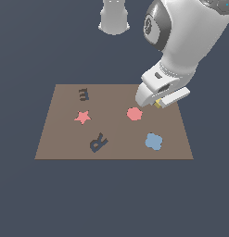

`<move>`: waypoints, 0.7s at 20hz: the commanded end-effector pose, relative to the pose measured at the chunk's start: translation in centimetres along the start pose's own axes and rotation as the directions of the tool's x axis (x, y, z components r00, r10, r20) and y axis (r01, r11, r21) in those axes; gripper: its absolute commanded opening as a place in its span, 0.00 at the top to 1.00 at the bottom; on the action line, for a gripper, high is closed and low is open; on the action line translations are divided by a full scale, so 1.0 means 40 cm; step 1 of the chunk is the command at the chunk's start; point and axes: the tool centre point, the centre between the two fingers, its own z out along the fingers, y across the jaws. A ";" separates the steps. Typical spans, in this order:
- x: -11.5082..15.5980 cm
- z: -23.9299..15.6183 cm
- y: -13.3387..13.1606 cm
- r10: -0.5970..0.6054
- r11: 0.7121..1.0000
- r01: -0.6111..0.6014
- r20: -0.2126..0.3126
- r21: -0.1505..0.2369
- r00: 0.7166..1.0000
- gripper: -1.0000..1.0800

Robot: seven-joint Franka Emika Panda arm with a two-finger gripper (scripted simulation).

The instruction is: Insert a designated object into the corresponding slot on a board.

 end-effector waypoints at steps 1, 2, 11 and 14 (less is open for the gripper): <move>-0.011 -0.001 0.012 -0.036 0.999 0.036 0.000 0.000 0.999 1.00; -0.016 -0.001 0.017 -0.053 0.999 0.053 0.000 0.000 0.999 1.00; -0.069 -0.003 0.086 -0.253 0.967 0.253 0.000 -0.001 0.967 1.00; -0.087 -0.004 0.119 -0.335 0.942 0.335 0.000 -0.001 0.942 1.00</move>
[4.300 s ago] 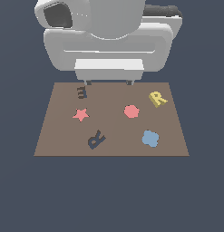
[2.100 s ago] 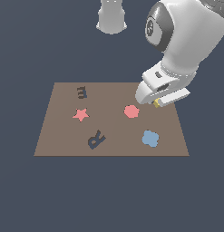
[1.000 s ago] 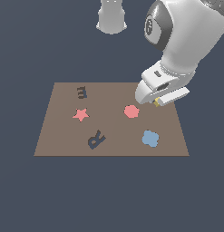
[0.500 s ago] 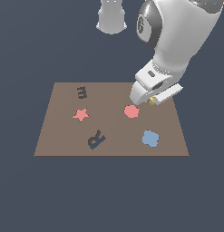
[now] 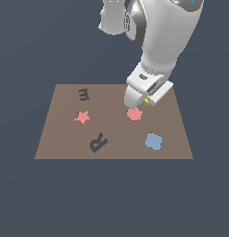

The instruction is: Insert a designated object into the corresponding slot on a board.

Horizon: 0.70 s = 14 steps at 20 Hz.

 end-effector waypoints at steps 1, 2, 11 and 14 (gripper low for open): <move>-0.023 -0.001 0.023 -0.074 0.997 0.074 0.000 0.000 0.997 1.00; -0.032 -0.001 0.034 -0.105 0.995 0.105 0.000 -0.001 0.995 1.00; -0.095 -0.004 0.136 -0.369 0.930 0.369 0.000 -0.001 0.930 1.00; -0.109 -0.005 0.173 -0.451 0.892 0.451 0.000 -0.001 0.892 1.00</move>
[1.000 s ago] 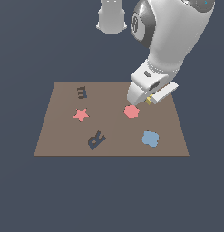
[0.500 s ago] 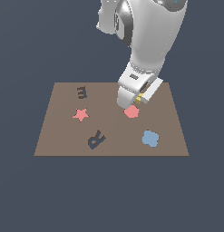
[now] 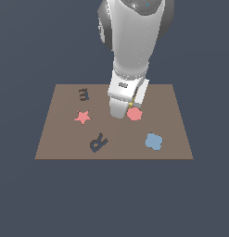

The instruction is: Insert a designated object into the corresponding slot on a board.

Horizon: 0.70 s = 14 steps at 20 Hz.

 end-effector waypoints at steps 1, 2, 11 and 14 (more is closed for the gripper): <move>-0.024 -0.001 0.025 -0.078 0.997 0.078 0.000 -0.001 0.997 1.00; -0.032 -0.002 0.035 -0.108 0.994 0.108 0.000 -0.001 0.994 1.00; -0.096 -0.004 0.143 -0.378 0.926 0.378 0.000 -0.001 0.926 1.00; -0.110 -0.005 0.183 -0.465 0.885 0.465 0.000 -0.001 0.885 1.00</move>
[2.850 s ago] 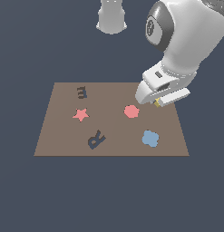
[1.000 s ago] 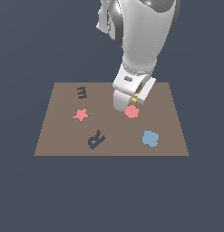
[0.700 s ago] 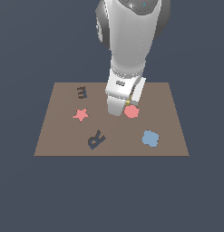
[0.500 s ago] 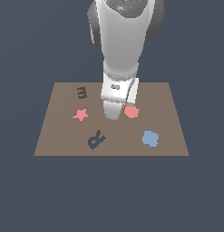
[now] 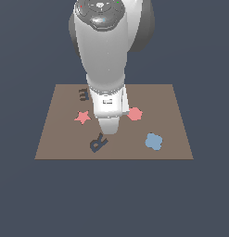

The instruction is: Insert a designated object into the corresponding slot on a board.

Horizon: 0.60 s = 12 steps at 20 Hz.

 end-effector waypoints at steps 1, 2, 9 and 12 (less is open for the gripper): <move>-0.024 -0.001 0.027 -0.082 0.997 0.082 0.000 0.000 0.997 1.00; -0.033 -0.002 0.038 -0.115 0.993 0.115 0.000 0.000 0.993 1.00; -0.081 -0.003 0.122 -0.325 0.946 0.325 0.000 0.000 0.946 1.00; -0.093 -0.004 0.154 -0.397 0.918 0.397 0.000 0.000 0.918 1.00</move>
